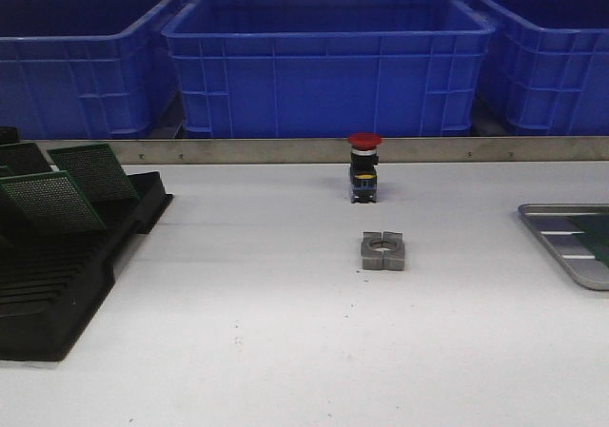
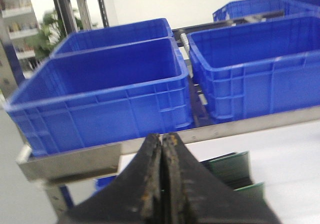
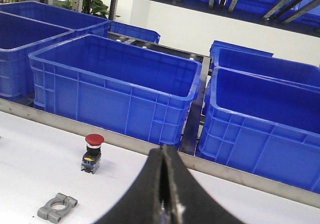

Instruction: Place circuit board on tray

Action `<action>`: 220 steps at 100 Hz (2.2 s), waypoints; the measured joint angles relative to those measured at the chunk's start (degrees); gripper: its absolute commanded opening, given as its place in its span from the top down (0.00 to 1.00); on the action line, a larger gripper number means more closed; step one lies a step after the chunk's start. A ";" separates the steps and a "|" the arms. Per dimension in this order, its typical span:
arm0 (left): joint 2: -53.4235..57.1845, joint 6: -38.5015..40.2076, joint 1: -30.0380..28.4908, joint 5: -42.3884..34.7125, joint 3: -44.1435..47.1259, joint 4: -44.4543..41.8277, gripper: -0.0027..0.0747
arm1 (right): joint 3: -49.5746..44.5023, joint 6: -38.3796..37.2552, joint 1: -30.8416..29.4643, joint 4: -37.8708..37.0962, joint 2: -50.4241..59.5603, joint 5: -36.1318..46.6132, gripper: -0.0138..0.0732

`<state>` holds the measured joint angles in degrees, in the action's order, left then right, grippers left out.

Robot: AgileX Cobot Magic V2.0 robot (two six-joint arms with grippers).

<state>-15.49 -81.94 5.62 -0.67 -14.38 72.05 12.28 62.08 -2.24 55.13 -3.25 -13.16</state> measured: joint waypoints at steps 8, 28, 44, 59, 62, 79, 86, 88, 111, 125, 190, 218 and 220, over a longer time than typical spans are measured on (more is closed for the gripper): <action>0.00 15.12 0.00 1.30 0.00 -14.57 0.99 | 0.00 0.00 0.00 0.00 0.00 0.00 0.91; 0.00 62.51 0.00 5.04 3.81 -53.48 0.99 | 0.00 0.00 0.00 0.00 0.00 0.00 0.91; 2.74 74.87 -1.05 3.58 10.89 -62.36 0.99 | 0.00 0.00 0.00 0.00 0.00 0.00 0.91; 9.56 82.28 -2.29 2.81 14.16 -69.20 0.99 | 0.00 0.00 0.00 0.00 0.00 -0.04 0.91; 11.63 83.39 -2.32 4.02 14.16 -70.39 0.99 | 0.00 0.00 0.00 0.00 0.00 -0.04 0.91; 15.74 85.80 -3.26 11.10 14.16 -73.36 0.99 | -0.04 0.00 0.00 0.00 0.00 -0.13 0.91; 15.74 85.91 -4.28 13.22 14.16 -73.50 0.99 | -0.13 0.00 0.00 0.00 0.00 -0.13 0.91; 15.74 86.02 -4.47 13.50 14.16 -73.59 0.99 | -0.13 0.00 0.00 0.00 0.00 -0.13 0.91; 15.74 86.02 -5.19 14.00 14.16 -73.59 0.99 | -0.13 0.12 0.00 0.00 0.00 -0.17 0.91; 15.74 86.02 -5.19 14.00 14.16 -73.59 0.99 | -0.13 0.10 0.00 0.00 0.00 -0.26 0.91; 15.74 86.02 -5.19 14.00 14.16 -73.59 0.99 | -0.13 0.10 0.00 0.00 0.00 -0.26 0.91; 15.74 86.02 -5.19 14.00 14.16 -73.59 0.99 | -0.59 0.10 0.00 0.00 0.00 1.72 0.91; 15.74 86.02 -5.19 14.00 14.16 -73.59 0.99 | -0.99 0.10 0.00 0.00 0.00 2.43 0.91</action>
<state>0.25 4.08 0.43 13.33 -0.22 -1.55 11.29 62.18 -2.24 55.13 -3.25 -10.74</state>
